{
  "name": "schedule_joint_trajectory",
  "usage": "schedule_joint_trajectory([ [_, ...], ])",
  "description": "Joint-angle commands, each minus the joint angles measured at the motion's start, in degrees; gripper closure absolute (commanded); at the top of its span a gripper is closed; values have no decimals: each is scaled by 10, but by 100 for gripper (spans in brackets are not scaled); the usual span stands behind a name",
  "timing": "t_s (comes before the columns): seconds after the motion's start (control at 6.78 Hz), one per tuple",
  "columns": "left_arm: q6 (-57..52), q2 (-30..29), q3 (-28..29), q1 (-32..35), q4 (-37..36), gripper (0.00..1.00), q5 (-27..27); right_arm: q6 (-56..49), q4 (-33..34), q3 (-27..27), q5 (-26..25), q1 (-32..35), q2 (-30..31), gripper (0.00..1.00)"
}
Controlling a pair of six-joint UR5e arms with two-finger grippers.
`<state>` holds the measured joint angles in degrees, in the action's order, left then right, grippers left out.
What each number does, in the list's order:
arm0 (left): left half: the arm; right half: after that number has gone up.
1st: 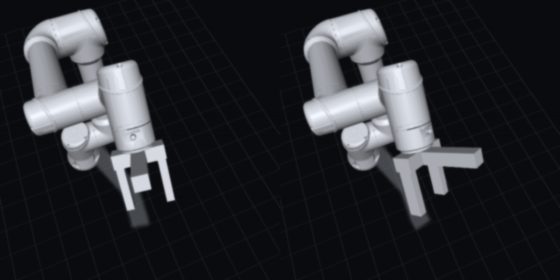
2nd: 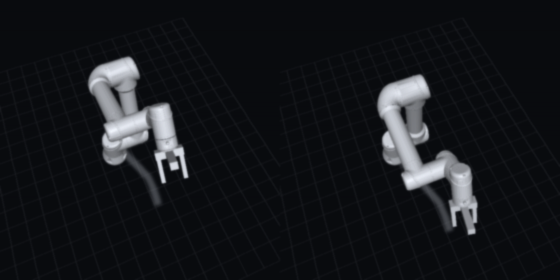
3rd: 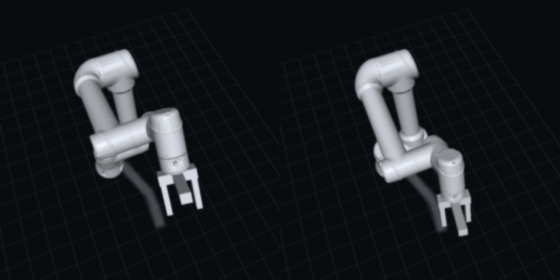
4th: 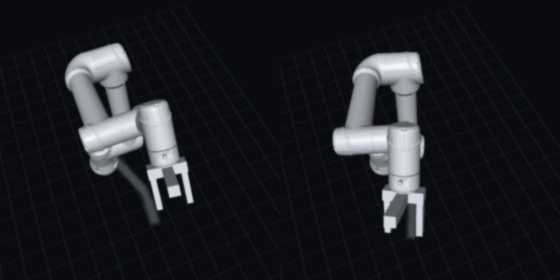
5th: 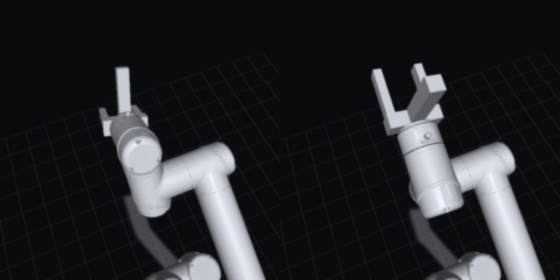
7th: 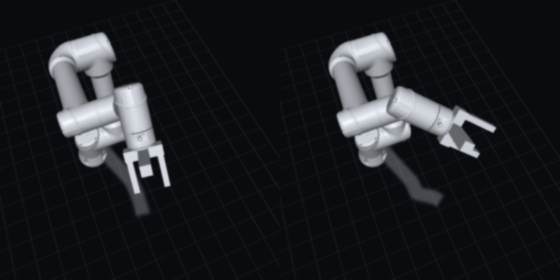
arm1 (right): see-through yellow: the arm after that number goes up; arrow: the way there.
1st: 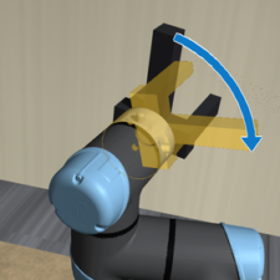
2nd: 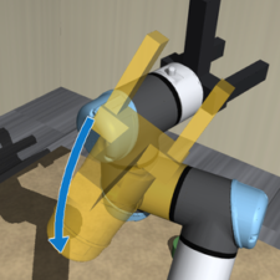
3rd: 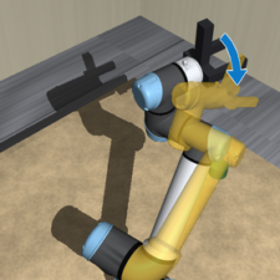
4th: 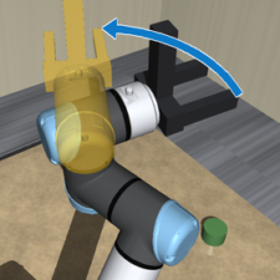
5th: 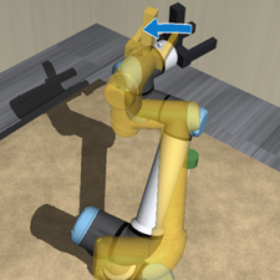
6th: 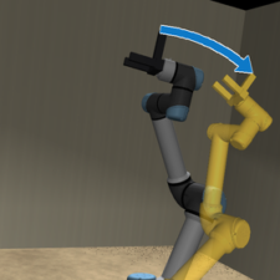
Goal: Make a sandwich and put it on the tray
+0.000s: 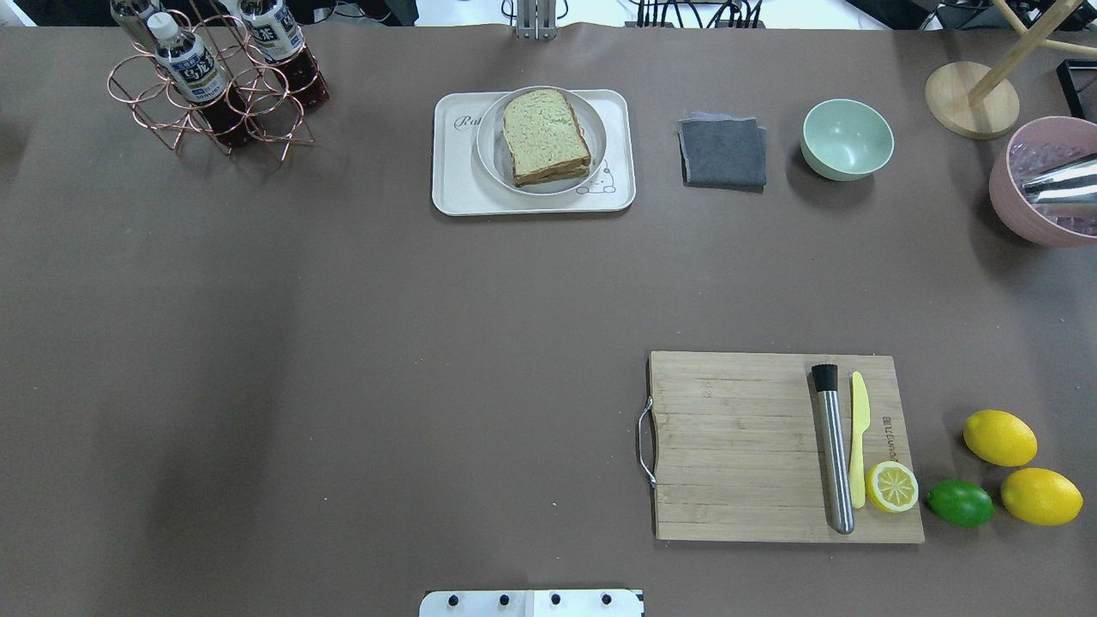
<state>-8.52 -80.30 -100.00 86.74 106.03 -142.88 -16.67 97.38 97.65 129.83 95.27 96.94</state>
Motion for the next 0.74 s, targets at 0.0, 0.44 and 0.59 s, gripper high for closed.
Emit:
schedule_joint_trajectory([
  [0.0,-146,-64,3,53,-187,1,61,0,-1,0,0,0,3,0],
  [0.44,-191,-45,52,80,-211,1,150,1,-1,2,1,0,12,0],
  [0.59,-186,-48,66,78,-223,1,149,1,-1,2,-2,0,15,0],
])
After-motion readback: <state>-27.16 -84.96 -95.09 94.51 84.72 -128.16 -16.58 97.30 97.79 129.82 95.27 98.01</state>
